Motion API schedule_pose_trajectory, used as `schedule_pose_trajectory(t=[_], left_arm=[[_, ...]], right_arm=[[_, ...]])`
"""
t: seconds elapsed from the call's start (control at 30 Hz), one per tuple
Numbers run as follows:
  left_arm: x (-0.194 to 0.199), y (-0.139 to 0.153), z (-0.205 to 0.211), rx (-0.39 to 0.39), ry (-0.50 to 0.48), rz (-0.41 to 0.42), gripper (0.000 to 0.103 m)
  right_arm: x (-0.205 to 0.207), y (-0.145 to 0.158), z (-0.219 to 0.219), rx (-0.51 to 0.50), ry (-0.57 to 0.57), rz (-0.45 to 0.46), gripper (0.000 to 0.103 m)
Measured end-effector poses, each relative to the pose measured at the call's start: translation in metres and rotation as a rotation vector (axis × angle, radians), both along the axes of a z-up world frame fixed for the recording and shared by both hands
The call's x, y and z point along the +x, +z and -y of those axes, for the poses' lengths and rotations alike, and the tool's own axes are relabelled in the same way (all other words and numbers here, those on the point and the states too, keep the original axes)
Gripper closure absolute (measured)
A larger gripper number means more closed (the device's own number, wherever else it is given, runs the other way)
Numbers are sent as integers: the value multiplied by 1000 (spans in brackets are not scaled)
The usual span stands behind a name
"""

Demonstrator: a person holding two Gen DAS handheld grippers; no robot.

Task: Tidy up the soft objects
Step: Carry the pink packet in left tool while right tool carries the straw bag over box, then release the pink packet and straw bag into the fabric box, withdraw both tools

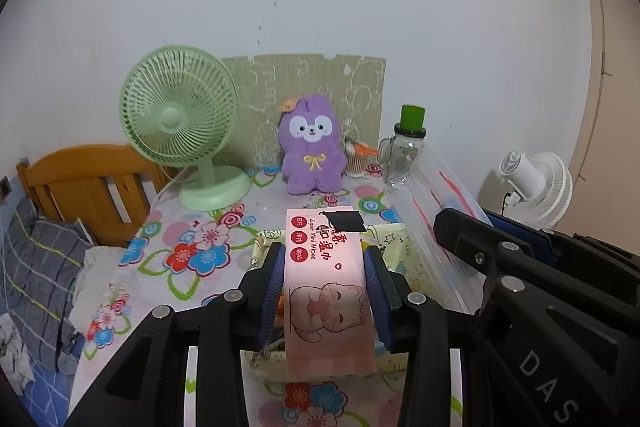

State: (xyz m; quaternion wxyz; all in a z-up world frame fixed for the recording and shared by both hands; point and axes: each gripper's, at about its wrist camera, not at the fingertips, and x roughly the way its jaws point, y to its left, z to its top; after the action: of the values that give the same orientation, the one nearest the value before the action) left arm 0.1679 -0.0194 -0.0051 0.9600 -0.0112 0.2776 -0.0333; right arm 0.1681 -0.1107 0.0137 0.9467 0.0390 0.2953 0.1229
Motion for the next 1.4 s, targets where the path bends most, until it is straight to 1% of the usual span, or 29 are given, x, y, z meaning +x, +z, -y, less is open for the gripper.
schedule_pose_trajectory(t=[0.27,0.4,0.47,0.5,0.53,0.6,0.7,0.83,0.97,1.07,1.2,1.23,1.27,1.37,1.4], left_arm=[[38,-32,-7,6,10,-73,63],[53,-48,-13,-34,23,-117,62],[58,-54,-14,-38,15,-132,62],[61,-57,-14,-42,10,-143,57],[63,-58,-14,-46,4,-151,44],[64,-61,-12,-40,-7,-149,33],[65,-64,-11,-27,-15,-155,27],[68,-69,-12,-16,-15,-164,24],[70,-73,-14,-9,-14,-175,22],[70,-73,-17,-26,-26,-180,22],[69,-74,-17,-26,-27,-179,21],[69,-74,-16,-25,-26,-180,21],[69,-74,-16,-17,-24,-182,21],[69,-75,-15,-11,-26,-185,21],[69,-75,-15,-9,-25,-187,21]], right_arm=[[41,-33,-8,-11,2,-72,83],[56,-46,-13,-9,4,-101,83],[61,-52,-14,-9,3,-110,83],[64,-54,-14,-7,3,-113,83],[66,-56,-14,-4,3,-118,83],[71,-60,-14,0,-1,-125,83],[77,-64,-14,1,-4,-131,83],[82,-70,-15,-7,-3,-136,84],[87,-78,-17,-9,-9,-150,84],[91,-83,-19,-7,-7,-162,83],[96,-90,-22,-22,-9,-191,78],[97,-92,-22,-27,-12,-199,72],[97,-94,-23,-37,-20,-204,64],[95,-94,-24,-88,-49,-193,55],[95,-94,-22,-93,-52,-194,54]])
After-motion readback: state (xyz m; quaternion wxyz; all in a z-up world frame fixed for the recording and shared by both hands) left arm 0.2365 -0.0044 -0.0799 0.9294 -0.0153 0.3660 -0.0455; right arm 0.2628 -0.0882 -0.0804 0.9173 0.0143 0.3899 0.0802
